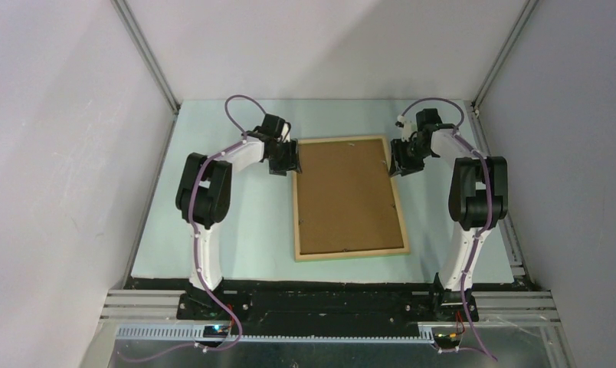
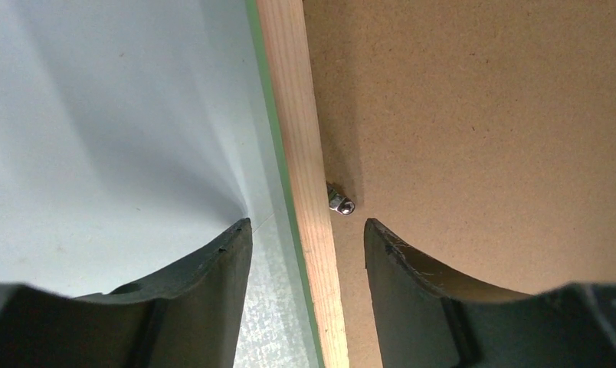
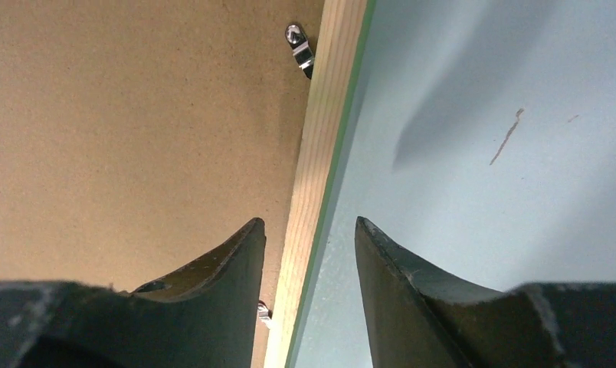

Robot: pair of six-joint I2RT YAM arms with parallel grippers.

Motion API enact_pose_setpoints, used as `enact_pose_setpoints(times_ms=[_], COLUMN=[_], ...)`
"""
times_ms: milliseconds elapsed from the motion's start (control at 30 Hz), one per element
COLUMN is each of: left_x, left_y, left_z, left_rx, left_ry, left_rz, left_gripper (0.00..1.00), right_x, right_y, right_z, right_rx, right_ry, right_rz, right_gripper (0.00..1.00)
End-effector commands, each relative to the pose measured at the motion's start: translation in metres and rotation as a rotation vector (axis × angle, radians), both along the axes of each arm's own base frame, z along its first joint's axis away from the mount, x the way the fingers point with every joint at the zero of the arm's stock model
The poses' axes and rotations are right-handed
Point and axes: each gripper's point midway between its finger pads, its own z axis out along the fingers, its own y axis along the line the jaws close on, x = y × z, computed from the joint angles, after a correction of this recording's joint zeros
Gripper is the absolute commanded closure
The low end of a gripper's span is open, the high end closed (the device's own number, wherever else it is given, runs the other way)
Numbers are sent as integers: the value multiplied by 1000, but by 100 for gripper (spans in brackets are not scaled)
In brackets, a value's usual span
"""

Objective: Put the photo into the frame
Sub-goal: Install the photo frame at the center of the board.

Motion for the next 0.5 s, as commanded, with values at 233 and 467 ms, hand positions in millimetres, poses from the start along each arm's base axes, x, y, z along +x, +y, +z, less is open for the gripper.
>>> enact_pose_setpoints(times_ms=[233,467], left_x=[7,3], left_y=[9,13], left_z=[48,45], left_rx=[-17,-33], left_ry=[-120,-102], left_rz=[-52,-52], left_gripper=[37,37], right_x=[44,55], right_y=[8,12], right_z=[22,5], right_rx=[-41,-49], right_ry=[-86,-59], right_rz=[11,21], right_gripper=[52,53])
